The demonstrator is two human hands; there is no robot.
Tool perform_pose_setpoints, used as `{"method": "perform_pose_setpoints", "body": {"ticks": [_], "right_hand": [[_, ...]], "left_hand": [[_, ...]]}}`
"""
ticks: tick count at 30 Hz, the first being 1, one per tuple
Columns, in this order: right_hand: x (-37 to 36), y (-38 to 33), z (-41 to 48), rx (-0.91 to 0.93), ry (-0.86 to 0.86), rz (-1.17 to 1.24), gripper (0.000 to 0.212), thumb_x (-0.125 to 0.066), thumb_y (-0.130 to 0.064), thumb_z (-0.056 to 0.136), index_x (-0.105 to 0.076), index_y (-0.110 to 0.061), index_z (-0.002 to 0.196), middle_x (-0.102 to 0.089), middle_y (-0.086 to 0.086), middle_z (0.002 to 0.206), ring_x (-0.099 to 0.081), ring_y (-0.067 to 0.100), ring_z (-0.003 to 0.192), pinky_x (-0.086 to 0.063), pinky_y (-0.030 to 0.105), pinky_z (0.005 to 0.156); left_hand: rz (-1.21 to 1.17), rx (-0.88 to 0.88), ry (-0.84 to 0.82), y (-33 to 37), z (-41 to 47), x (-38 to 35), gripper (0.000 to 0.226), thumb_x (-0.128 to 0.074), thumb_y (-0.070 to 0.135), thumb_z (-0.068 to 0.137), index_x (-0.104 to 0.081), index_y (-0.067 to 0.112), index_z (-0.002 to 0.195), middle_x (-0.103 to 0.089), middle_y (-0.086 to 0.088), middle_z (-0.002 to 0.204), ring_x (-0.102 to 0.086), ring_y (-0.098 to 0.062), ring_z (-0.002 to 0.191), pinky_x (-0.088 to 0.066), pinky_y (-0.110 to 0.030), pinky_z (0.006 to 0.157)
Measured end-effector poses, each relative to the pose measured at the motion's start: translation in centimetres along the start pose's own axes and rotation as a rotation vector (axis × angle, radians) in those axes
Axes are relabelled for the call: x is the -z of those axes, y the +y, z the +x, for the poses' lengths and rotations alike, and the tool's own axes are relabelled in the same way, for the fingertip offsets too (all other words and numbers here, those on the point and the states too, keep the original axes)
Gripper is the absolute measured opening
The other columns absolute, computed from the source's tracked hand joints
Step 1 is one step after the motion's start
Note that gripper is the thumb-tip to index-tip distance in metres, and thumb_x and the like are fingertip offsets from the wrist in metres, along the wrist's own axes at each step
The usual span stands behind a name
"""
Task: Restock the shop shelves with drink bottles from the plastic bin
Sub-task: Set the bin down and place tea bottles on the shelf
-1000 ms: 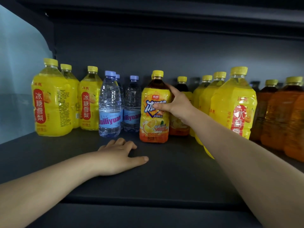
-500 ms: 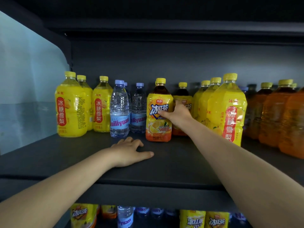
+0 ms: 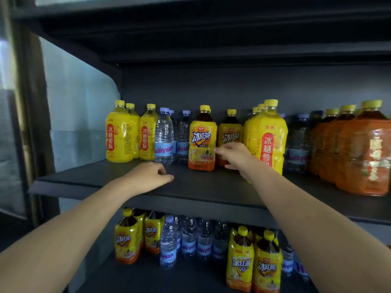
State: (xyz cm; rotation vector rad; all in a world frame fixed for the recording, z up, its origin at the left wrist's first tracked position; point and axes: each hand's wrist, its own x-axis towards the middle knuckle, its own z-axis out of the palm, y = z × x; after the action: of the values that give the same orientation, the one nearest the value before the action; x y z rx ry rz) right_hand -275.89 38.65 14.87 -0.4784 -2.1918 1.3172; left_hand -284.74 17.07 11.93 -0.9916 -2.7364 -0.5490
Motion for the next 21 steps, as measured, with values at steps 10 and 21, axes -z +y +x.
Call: {"method": "perform_pose_setpoints", "body": {"ticks": [10,21], "right_hand": [[3.4,0.0,-8.8,0.142,-0.301,0.330,0.019,-0.062,-0.022,0.090,-0.055,-0.013,0.104,-0.056,0.011,0.121,-0.054,0.023,0.114,-0.050,0.036,0.092],[-0.9,-0.1,-25.0,0.124,-0.789,0.481,0.023,-0.063,-0.019,0.089,-0.057,-0.011,0.110,-0.059,0.006,0.107,-0.059,0.018,0.105,-0.050,0.035,0.092]], "left_hand": [[0.197,0.210,0.286,7.0,-15.9,2.0,0.028,-0.055,0.038,0.088,-0.063,0.016,0.103,-0.055,0.003,0.101,-0.052,-0.017,0.100,-0.043,-0.030,0.087],[0.367,0.689,0.148,13.2,-40.5,0.9,0.037,-0.046,0.046,0.082,-0.057,0.011,0.083,-0.057,-0.007,0.090,-0.055,-0.027,0.096,-0.031,-0.029,0.068]]}}
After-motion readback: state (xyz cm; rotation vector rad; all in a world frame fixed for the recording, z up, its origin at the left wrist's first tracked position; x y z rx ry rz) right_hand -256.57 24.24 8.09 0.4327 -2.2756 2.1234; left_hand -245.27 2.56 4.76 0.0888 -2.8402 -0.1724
